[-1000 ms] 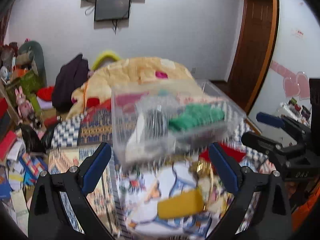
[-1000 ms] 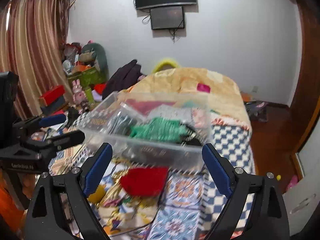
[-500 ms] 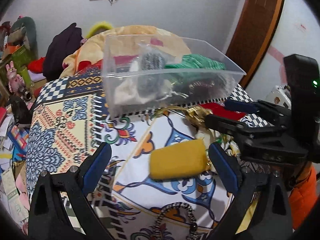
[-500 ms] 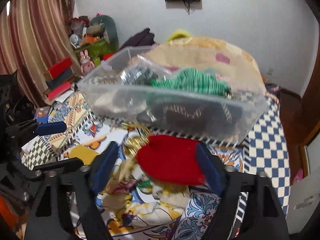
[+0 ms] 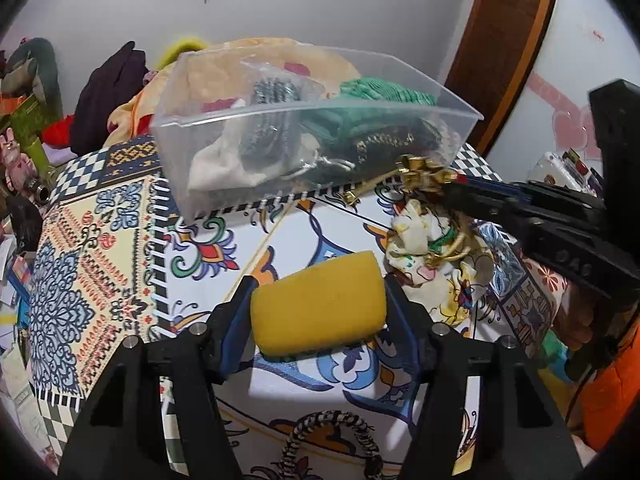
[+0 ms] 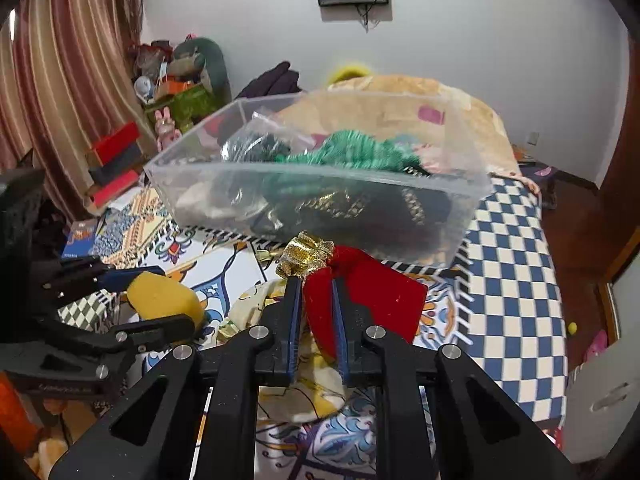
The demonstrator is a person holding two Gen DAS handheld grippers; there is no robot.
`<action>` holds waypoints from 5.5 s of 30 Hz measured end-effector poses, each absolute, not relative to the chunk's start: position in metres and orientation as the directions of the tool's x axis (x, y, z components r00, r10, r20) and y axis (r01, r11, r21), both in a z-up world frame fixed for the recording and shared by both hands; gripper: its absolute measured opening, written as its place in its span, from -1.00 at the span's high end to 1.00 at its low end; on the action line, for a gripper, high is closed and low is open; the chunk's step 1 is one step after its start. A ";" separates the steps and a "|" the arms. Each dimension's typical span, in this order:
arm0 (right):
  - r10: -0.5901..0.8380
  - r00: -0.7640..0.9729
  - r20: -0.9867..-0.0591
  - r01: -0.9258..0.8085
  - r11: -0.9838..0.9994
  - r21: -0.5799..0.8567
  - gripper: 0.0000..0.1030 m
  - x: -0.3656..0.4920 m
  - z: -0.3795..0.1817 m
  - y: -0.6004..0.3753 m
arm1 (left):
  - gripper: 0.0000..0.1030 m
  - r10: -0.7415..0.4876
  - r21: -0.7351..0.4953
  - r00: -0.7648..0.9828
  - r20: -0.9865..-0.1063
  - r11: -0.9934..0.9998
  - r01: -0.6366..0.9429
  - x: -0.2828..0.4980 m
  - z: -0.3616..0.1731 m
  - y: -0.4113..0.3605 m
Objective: Organize soft objects
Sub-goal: 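Carry the sponge into the box with the left tool while the right drops the red felt, then grasp the beaded bracelet with the left tool while the right tool grasps the floral cloth, then lower the bracelet into the box with the left tool while the right drops the floral cloth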
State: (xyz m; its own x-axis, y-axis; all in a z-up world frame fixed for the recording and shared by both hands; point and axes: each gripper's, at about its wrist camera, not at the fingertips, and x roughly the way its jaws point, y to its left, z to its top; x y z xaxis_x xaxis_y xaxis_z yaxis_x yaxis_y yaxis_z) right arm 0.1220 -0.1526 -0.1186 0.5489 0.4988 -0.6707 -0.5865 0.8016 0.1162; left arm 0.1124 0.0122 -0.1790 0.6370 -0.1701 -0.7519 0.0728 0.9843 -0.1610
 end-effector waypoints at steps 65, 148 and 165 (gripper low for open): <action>0.457 0.663 -0.593 -0.515 0.854 0.082 0.27 0.164 -0.074 -0.155 | -0.37 -0.094 -0.114 0.749 -0.656 0.993 0.025 0.202 -0.119 0.020; 0.475 0.760 -0.443 -0.521 0.853 0.023 0.70 0.120 -0.037 -0.149 | 0.65 -0.072 -0.112 0.848 -0.525 0.994 0.015 0.130 -0.071 0.056; 0.450 0.706 -0.547 -0.537 0.844 0.002 0.69 0.162 -0.075 -0.107 | 0.65 0.007 -0.087 0.790 -0.612 0.993 -0.076 0.203 -0.112 0.073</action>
